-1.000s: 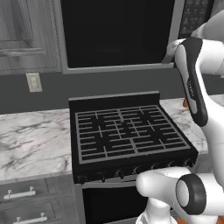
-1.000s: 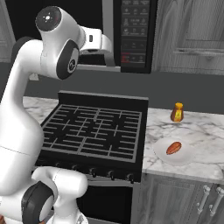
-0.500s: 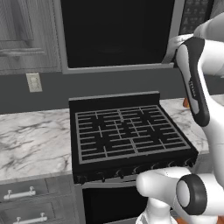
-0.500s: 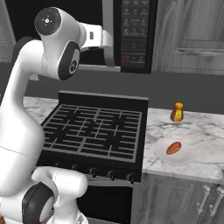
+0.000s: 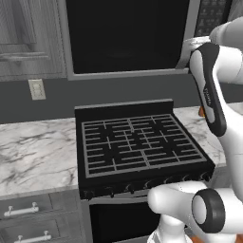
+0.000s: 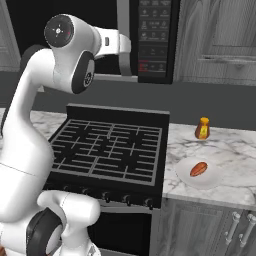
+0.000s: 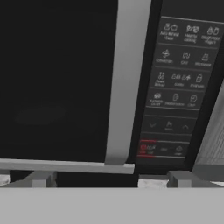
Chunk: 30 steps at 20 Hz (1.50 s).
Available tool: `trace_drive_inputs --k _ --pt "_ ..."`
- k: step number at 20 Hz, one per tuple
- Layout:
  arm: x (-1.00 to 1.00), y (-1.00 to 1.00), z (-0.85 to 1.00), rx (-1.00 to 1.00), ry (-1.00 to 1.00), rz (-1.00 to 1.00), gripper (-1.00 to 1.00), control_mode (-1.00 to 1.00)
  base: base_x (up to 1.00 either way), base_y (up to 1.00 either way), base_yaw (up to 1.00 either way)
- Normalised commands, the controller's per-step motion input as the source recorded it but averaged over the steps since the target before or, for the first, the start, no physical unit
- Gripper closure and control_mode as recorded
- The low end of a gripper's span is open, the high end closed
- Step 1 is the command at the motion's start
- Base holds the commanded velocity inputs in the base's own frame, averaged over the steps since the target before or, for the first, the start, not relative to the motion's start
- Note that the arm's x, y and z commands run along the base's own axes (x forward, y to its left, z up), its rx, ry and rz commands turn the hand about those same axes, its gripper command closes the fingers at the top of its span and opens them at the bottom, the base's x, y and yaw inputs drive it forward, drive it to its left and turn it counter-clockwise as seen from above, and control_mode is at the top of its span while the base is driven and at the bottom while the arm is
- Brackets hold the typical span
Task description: Pick the sweet potato from the counter and place it in the microwave. Then turn on the microwave.
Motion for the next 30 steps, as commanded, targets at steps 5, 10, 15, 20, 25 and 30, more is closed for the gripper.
trace_drive_inputs --k 5,10,15,20,25,30 --pt "0.22 0.0 0.0 0.03 0.0 0.01 -1.0 -1.0 0.0 0.0 0.0" --pt "0.18 0.0 0.0 0.03 0.0 0.0 -1.0 -1.0 0.0 0.0 0.0" --pt "0.22 0.0 0.0 0.03 0.0 0.0 -1.0 -1.0 0.0 0.0 0.0" --pt "0.22 -0.02 0.0 0.03 0.0 0.0 -1.0 -1.0 0.0 0.0 0.0" --pt "0.2 -0.07 0.0 0.02 0.0 0.0 -1.0 -1.0 0.0 0.0 0.0" --pt "0.2 -0.09 0.0 0.02 0.0 0.0 -1.0 -1.0 0.0 0.0 0.0"
